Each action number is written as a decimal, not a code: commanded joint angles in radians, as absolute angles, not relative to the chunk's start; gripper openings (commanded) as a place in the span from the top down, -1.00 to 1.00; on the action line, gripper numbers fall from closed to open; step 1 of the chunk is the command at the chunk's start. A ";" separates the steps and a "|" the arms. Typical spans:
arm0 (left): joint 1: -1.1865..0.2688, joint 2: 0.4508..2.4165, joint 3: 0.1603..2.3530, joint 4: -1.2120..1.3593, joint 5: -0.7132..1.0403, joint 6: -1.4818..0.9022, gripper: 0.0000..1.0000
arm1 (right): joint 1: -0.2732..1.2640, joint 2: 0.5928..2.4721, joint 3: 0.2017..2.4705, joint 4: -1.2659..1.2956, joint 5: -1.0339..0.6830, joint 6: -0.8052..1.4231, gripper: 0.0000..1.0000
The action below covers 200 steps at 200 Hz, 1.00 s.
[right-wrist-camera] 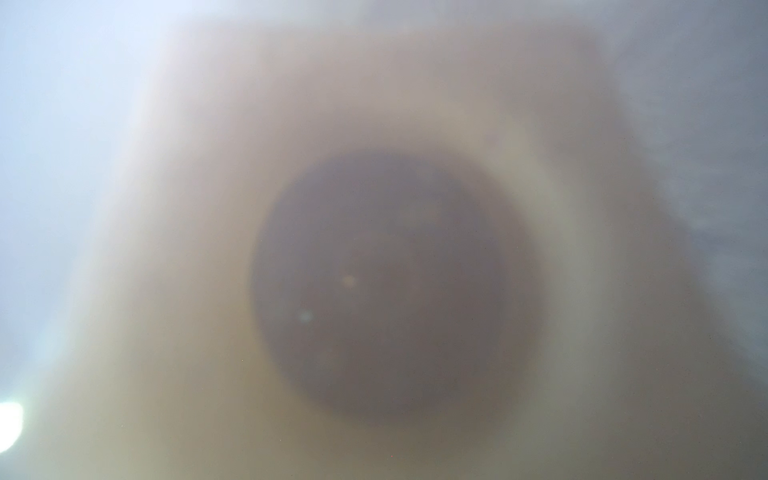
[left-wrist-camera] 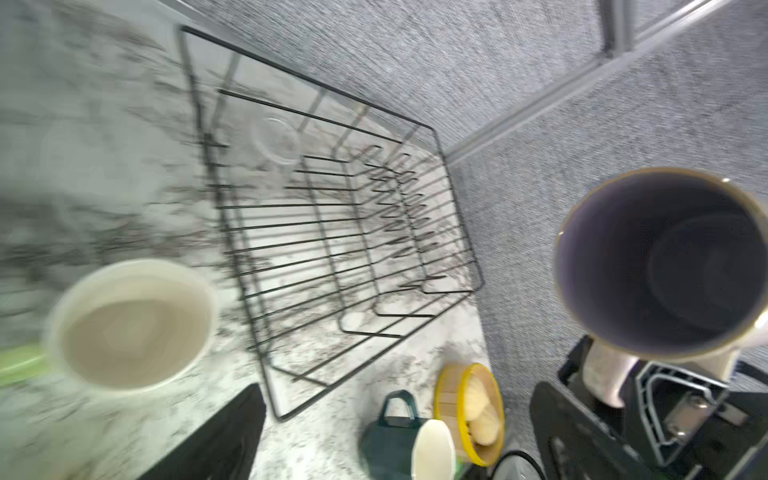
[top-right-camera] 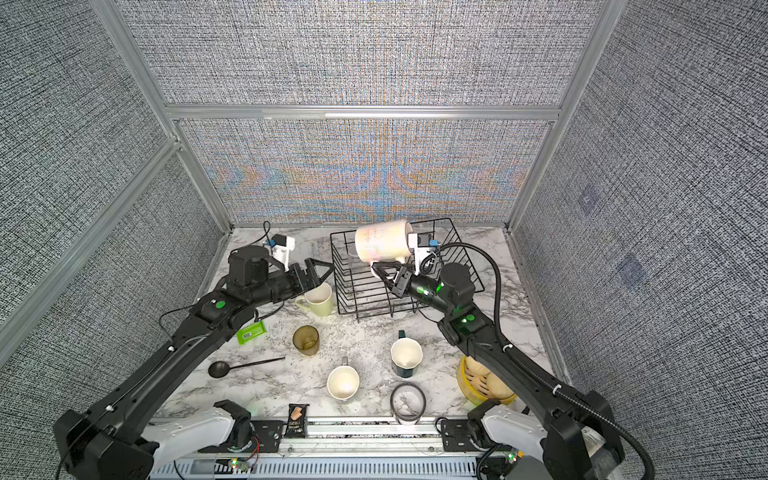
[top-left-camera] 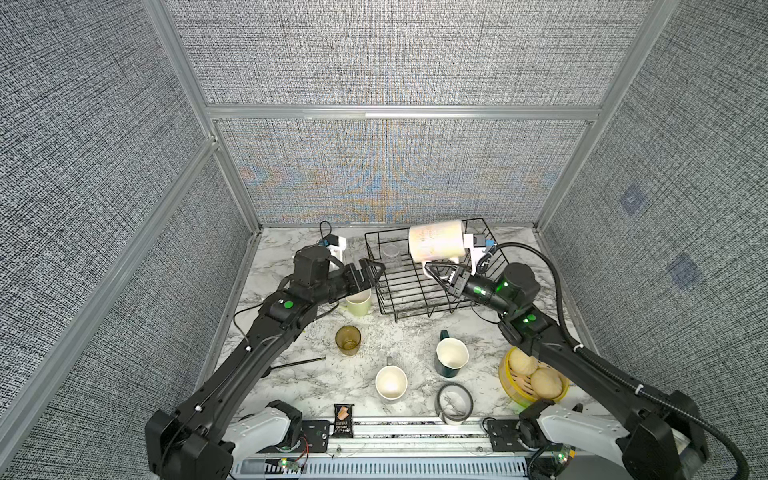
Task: Load the cups into the dish rack
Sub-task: 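Grasp the pink mug with the right gripper and open the left gripper, then lower the pink mug upright into the rack with the right gripper while the left withdraws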
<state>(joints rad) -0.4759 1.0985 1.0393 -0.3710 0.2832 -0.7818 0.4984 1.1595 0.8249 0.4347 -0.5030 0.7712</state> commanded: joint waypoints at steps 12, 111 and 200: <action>-0.465 1.033 1.025 -0.617 0.022 -0.681 -0.99 | 0.470 1.257 0.929 0.254 -0.552 0.575 1.00; -0.454 0.942 0.973 -0.852 -0.080 -0.621 -0.99 | 0.448 1.623 1.346 -0.184 -0.308 0.131 1.00; -0.452 0.930 0.961 -0.851 -0.049 -0.608 -0.99 | 0.431 1.893 1.544 -0.212 -0.153 0.055 1.00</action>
